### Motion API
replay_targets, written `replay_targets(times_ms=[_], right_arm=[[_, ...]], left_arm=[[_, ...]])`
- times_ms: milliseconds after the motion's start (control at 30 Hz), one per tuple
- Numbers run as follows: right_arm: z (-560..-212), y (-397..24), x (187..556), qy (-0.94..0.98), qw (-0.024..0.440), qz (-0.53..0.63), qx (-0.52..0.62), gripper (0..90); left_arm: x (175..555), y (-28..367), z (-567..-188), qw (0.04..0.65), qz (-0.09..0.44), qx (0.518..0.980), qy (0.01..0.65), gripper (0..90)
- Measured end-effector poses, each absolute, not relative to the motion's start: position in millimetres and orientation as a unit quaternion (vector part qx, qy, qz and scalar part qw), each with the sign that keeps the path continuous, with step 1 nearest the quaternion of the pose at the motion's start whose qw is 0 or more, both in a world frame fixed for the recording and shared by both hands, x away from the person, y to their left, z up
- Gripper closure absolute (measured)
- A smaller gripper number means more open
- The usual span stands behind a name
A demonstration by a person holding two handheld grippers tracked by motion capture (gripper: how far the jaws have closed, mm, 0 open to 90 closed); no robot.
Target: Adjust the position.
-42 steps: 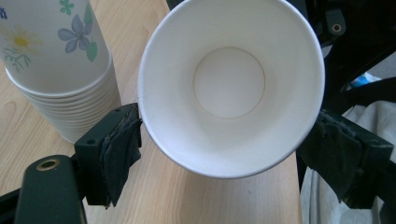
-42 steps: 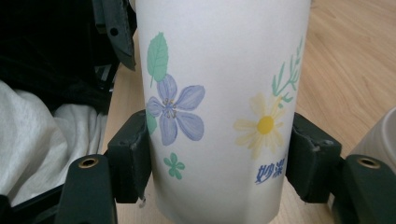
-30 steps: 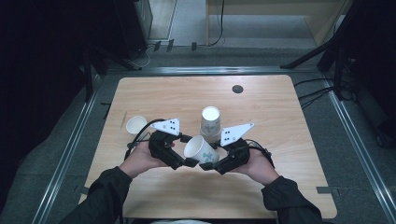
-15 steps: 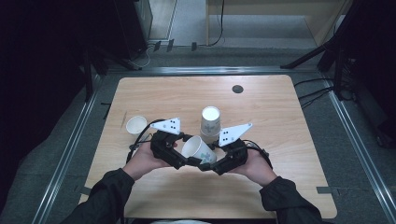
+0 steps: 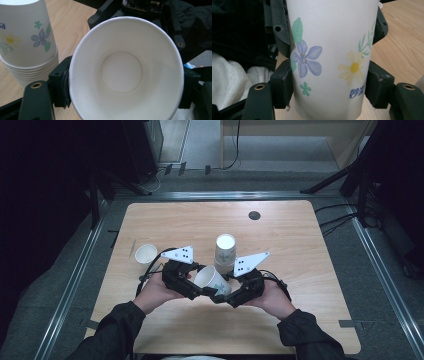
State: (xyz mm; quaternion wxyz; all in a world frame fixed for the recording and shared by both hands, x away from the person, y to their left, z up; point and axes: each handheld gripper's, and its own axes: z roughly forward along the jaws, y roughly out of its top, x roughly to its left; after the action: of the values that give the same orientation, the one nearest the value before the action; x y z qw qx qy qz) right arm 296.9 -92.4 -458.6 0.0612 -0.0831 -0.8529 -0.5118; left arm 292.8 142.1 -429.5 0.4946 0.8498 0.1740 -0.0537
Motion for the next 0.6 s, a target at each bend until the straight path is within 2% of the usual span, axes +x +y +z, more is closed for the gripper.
replay_targets(times_ms=[267,433,600], right_arm=[[-460.4,-91.4,297.7,-0.857,0.073,-0.503,-0.082,30.5],[-465.0,-89.0,297.5,-0.869,0.060,-0.484,-0.086,24.8],[-470.1,-88.8,296.7,-0.877,0.044,-0.469,-0.094,23.7]], left_arm=[[292.3,141.9,-429.1,0.493,-0.053,0.852,0.168,23.0],[292.0,143.7,-428.1,0.493,-0.049,0.852,0.168,23.1],[292.6,148.3,-426.2,0.491,-0.038,0.854,0.169,23.1]])
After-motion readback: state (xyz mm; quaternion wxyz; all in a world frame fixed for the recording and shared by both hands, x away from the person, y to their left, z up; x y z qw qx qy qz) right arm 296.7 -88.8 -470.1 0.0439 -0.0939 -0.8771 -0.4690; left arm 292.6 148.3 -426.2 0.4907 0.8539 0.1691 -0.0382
